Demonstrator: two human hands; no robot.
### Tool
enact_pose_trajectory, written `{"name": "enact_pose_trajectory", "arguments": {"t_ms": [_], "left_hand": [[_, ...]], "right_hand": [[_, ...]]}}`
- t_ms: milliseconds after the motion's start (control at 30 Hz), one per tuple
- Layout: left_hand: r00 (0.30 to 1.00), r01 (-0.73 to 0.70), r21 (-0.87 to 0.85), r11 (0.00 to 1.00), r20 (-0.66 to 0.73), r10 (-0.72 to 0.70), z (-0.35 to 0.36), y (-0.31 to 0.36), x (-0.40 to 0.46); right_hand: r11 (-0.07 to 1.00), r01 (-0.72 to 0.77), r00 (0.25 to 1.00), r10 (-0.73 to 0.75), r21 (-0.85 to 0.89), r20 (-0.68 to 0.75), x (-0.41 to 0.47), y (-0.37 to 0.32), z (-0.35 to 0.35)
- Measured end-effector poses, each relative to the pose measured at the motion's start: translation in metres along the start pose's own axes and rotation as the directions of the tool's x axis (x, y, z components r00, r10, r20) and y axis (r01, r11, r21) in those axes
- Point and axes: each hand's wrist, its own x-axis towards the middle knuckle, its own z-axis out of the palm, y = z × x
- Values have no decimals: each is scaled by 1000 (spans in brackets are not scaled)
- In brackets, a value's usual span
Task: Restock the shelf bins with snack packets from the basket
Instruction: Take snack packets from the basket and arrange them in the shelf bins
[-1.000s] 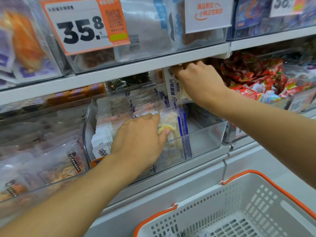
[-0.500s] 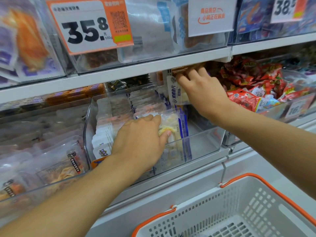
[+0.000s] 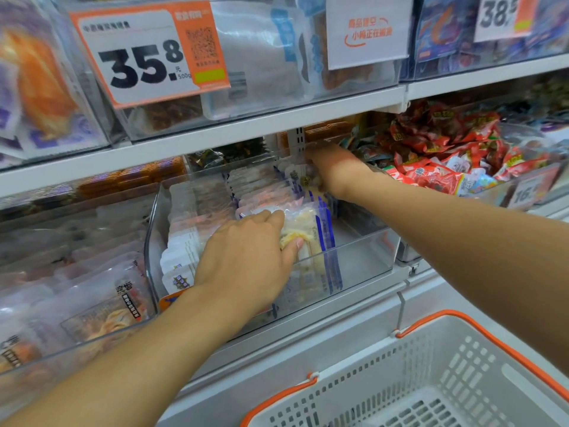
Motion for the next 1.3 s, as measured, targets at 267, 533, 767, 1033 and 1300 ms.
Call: {"name": "enact_pose_trajectory", "arguments": {"t_ms": [267,533,767,1033,1300], "left_hand": [[919,-268,40,963,-290,267,-5,11,-4],[467,-610,-233,758,668,580,38,64,-49],[211,-565,-304,767,846,490,77,96,-83],[377,-471,-280,836,793,478,72,98,-73],[758,332,-795,508,545,358,4,71,-37]], "right_hand": [[989,141,781,-83,45,-619,-119,5,-19],[936,-76,941,-47,345,336,-274,15,142],[914,-360,359,-49,187,932,-389,-16,268],[813,-257,425,-390,522,817,-338,-5,186],[531,-280,870,-212,800,446,-207,32,-49]]}}
